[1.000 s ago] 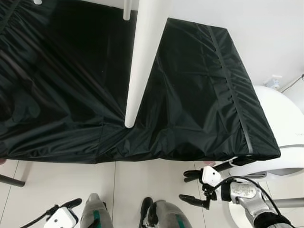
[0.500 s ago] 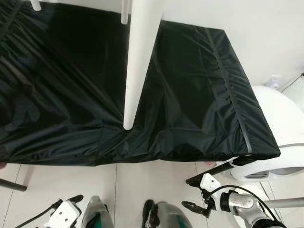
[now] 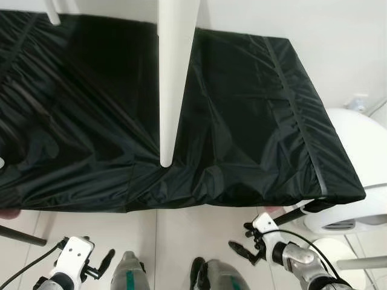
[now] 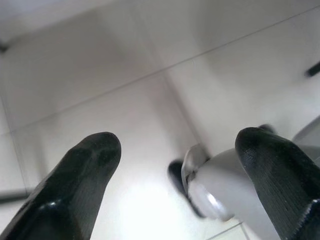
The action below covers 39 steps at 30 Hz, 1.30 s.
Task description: Building children table
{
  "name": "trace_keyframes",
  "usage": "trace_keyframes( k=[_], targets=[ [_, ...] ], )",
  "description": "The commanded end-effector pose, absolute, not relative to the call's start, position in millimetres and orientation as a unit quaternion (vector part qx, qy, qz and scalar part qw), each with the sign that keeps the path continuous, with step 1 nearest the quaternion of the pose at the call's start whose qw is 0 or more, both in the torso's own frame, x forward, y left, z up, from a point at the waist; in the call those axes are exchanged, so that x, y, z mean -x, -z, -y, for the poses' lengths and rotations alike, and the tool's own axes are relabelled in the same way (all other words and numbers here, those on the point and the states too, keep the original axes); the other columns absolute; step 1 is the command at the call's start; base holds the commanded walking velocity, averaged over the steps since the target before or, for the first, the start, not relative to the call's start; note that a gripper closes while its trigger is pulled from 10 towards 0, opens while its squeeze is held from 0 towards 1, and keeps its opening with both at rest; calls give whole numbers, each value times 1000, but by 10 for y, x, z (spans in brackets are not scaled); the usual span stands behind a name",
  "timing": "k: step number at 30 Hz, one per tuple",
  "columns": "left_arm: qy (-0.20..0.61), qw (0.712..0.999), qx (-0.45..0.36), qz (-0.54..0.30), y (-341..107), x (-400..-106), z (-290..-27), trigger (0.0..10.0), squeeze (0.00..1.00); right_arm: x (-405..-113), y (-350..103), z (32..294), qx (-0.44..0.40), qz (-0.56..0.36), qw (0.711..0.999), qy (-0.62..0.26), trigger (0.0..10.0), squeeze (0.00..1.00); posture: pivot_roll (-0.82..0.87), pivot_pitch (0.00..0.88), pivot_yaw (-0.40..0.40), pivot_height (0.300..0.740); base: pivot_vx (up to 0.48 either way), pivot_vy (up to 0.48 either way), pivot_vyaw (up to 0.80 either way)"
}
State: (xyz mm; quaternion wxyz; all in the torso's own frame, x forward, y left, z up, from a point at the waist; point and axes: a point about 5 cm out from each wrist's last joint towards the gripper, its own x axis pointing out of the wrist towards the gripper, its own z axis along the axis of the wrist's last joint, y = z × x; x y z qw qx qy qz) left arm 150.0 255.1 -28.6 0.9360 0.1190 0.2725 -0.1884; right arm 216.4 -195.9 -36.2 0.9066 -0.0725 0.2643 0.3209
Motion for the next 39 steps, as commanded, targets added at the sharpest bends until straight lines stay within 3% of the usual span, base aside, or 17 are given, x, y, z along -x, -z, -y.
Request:
trace_keyframes(
  k=[1, 2, 16, 30, 33, 39],
  targets=[
    [147, 937, -125, -290, 369, -1423, -2571, 10000, 0, -2095, 421, 1997, 64, -284, 907, -303, 10000, 0, 153, 162, -54, 740, 0, 0, 0],
    [104, 938, -109, -313, 478, -1473, -2570, 10000, 0, -2086, 464, 1972, 53, -294, 915, -271, 10000, 0, 145, 159, -42, 740, 0, 0, 0],
    [-25, 921, -72, -383, 691, -1640, -2501, 10000, 0, -1934, 676, 1899, 36, -365, 915, -169, 10000, 0, 112, 128, -5, 740, 0, 0, 0],
    [-35, 905, -63, -419, 793, -1753, -2169, 10000, 0, -1849, 784, 1882, 25, -417, 904, -92, 10000, 0, 40, 50, 18, 740, 0, 0, 0],
    [-20, 905, -70, -419, 793, -1842, -1980, 10000, 0, -1837, 793, 1886, 32, -415, 906, -70, 10000, 0, 8, 17, 22, 740, 0, 0, 0],
    [7, 907, -85, -412, 778, -1910, -1851, 10000, 0, -1820, 798, 1922, 40, -415, 907, -56, 10000, 0, 1, 10, 20, 740, 0, 0, 0]
  ],
)
